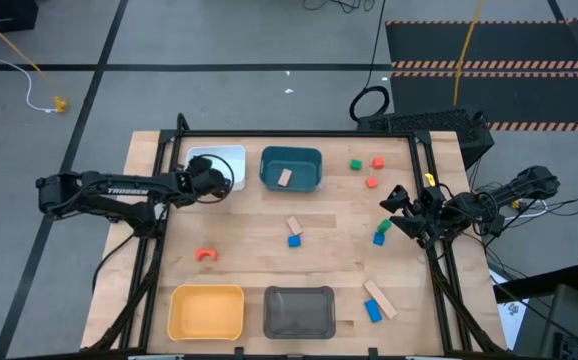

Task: Sort & place blocks by color
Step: Put the top left blue block into the black bin

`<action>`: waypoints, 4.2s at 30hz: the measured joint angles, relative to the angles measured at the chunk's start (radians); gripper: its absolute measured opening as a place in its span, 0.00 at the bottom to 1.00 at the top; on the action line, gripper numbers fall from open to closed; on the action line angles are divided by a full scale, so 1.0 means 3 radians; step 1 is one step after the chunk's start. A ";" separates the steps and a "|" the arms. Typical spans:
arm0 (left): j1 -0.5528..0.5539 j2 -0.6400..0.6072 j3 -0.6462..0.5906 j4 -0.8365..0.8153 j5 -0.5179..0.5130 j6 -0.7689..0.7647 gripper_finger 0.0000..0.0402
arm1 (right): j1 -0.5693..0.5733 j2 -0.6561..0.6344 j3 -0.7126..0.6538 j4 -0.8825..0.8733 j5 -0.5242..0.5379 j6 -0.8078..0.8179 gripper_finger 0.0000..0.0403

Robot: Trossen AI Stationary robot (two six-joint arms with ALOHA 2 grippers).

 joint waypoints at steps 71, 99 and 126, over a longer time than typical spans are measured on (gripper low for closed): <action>-0.1983 0.2557 0.0438 0.4293 0.1005 0.1691 0.77 | 0.0000 0.0001 0.0000 0.0000 0.0000 0.0000 0.60; -0.1886 0.2557 0.0516 0.4135 0.1221 0.1667 0.77 | -0.0001 0.0001 -0.0001 0.0000 0.0000 0.0001 0.60; -0.1832 0.2954 0.0760 0.4151 0.1165 0.1605 0.69 | 0.0000 0.0000 0.0000 0.0002 -0.0001 0.0000 0.60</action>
